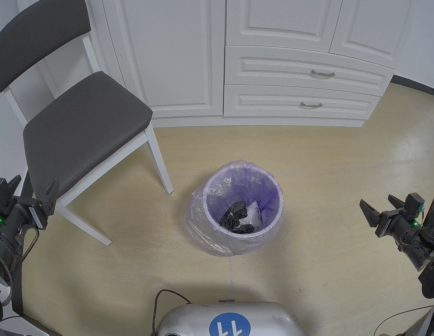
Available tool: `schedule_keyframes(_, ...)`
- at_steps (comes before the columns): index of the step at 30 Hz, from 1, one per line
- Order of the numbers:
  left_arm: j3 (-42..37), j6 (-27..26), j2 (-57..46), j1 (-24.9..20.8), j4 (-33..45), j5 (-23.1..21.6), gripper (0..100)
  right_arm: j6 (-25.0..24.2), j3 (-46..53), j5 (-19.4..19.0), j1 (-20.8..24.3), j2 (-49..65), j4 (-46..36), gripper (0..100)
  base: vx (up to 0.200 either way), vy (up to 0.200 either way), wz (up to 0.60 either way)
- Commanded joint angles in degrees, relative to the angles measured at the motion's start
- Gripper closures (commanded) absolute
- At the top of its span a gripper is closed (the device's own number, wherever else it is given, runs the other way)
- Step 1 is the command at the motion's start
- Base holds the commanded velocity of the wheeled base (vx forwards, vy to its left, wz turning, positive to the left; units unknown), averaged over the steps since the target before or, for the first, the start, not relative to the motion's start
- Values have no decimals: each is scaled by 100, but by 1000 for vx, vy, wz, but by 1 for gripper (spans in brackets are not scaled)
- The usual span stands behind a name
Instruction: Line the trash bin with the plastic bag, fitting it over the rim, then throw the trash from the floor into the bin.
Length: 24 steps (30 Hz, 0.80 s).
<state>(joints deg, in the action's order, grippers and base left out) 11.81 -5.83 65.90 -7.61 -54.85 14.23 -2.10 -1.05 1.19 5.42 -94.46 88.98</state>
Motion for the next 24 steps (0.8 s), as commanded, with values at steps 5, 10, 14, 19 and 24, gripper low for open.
schedule_keyframes(5,-206,11,-807,-4,9,-43,0,-318,105,549,-33,1334,-381,0,0,0,0)
schedule_keyframes(10,-294,11,-1264,-39,123,-280,0,-274,105,549,-33,2406,-1146,0,0,0,0)
schedule_keyframes(14,-258,20,-1765,-39,624,-614,0,-265,87,549,-33,3083,-1708,0,0,0,0)
schedule_keyframes(19,14,11,-2591,-39,1644,-860,0,-265,-27,557,-42,3980,-2508,0,0,0,0)
schedule_keyframes(24,480,20,-2996,-39,2417,-957,0,-265,-475,557,-50,4718,-3334,0,0,0,0)
